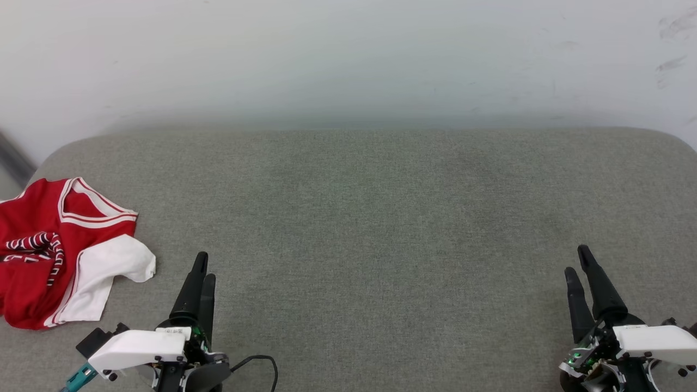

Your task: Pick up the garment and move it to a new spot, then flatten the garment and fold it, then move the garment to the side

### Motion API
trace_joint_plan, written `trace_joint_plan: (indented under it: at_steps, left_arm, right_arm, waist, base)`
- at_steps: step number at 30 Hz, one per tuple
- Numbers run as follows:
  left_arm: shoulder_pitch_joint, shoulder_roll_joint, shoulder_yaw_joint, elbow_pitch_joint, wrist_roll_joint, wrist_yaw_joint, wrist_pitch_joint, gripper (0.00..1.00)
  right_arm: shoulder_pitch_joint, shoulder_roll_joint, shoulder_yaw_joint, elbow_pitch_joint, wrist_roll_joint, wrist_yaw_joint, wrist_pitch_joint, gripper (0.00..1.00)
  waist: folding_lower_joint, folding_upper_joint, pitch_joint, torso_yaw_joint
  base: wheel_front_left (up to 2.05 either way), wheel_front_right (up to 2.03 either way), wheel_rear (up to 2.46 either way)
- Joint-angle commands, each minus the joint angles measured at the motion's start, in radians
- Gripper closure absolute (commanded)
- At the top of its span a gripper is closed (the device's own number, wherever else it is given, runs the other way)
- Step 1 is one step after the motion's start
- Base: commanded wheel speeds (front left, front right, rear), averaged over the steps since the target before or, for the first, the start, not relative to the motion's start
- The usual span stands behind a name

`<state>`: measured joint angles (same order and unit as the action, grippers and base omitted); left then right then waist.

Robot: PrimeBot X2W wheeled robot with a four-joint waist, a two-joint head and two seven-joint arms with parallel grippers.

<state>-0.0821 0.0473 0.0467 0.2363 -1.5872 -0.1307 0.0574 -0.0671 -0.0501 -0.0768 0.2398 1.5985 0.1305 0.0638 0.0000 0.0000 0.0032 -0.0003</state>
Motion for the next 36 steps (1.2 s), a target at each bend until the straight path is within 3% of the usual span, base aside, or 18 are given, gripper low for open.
trace_joint_plan:
  at_steps: [1,13,36]
  left_arm:
    - [-0.029,0.002,-0.011,-0.031,0.015,-0.001,-0.012,0.00]
    - [-0.027,0.002,-0.052,-0.087,0.170,0.000,-0.064,0.00]
    - [-0.024,0.004,-0.100,-0.090,0.703,0.000,-0.144,0.00]
  right_arm:
    - [-0.012,-0.003,0.009,-0.027,-0.009,0.000,-0.012,0.00]
    - [-0.007,-0.019,0.050,-0.066,-0.126,0.000,-0.070,0.00]
    - [0.013,-0.005,0.047,-0.136,-0.711,0.000,-0.097,0.00]
  waist:
    - [0.0000,0.0000,0.000,0.000]
    - [0.0000,0.0000,-0.002,0.002]
    - [0.0000,0.0000,-0.007,0.003]
  base:
    - [0.00,0.00,0.00]
    - [0.00,0.00,0.00]
    - [0.00,0.00,0.00]
